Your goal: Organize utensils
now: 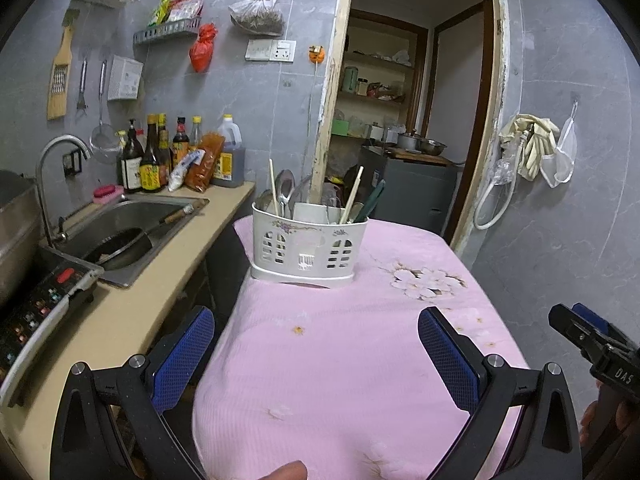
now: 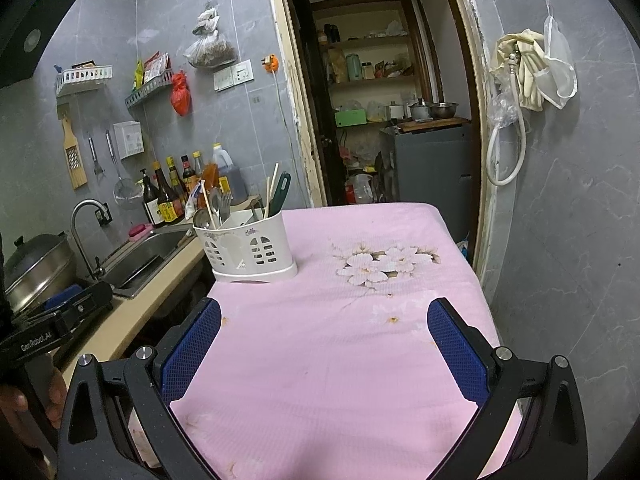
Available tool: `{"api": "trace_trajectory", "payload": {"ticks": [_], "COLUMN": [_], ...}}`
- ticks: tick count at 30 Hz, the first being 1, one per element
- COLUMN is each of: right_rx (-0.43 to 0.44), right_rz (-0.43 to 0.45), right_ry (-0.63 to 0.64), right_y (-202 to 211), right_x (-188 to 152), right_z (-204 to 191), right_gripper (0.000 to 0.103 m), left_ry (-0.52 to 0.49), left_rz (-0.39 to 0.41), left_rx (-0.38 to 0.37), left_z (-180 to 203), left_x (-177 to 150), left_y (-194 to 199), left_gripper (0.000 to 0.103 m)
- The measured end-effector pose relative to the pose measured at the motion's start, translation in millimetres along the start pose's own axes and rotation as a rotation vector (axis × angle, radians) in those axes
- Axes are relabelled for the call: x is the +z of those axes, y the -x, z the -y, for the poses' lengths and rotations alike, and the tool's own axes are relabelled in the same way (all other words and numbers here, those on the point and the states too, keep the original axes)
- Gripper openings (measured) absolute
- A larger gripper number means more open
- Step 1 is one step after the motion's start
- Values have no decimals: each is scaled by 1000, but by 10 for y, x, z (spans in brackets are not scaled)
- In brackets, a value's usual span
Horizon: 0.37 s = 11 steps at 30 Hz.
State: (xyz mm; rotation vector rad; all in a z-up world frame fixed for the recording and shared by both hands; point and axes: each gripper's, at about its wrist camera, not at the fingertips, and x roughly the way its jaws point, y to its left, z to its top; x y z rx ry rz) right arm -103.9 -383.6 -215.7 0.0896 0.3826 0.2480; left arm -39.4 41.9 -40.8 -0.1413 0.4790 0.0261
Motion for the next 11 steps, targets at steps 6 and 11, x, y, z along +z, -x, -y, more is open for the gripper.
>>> {"api": "trace_trajectory", "payload": {"ticks": [6,11], "right_rx": [4,5], "right_rz": [-28,-53], "right_ry": [-5,-8], "right_y": [-134,-292], "right_x": [22,57], "right_z": [24,71], "right_gripper": [101,101], "left_ry": [-16,-20], "left_rz": [-12,-32], "left_rx": [21,36], "left_z": [17,3], "left_x": [16,45], "left_y": [-88,-225], "left_gripper": [103,103]}}
